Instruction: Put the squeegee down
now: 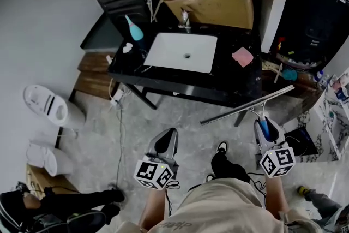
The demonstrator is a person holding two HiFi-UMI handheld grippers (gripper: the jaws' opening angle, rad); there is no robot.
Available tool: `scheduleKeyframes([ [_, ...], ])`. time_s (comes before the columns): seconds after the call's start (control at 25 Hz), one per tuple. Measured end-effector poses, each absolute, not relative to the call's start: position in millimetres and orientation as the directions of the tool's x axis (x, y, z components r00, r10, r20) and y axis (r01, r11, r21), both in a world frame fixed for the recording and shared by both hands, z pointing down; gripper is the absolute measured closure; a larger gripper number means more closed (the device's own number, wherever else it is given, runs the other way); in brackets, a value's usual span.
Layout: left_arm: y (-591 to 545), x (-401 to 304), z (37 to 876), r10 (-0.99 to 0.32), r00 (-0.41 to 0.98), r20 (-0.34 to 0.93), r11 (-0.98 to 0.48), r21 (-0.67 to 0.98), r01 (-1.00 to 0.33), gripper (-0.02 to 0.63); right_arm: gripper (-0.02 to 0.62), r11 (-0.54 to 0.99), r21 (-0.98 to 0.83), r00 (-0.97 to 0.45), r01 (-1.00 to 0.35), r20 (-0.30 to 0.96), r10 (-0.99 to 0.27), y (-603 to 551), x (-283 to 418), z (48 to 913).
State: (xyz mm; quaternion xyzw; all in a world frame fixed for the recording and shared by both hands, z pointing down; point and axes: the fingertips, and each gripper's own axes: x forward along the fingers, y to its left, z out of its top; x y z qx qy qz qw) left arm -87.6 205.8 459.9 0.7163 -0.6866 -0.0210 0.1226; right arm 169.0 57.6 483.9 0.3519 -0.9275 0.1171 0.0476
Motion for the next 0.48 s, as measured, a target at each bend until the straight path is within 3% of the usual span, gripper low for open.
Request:
scheduleKeyframes([
  [0.48,48,-135,416,-0.988,0.085,0.131,-0.063,0.165,-0.984,0.592,0.463,0.733,-0.218,-0.762,-0.644,0.1,-0.64,-90,111,473],
])
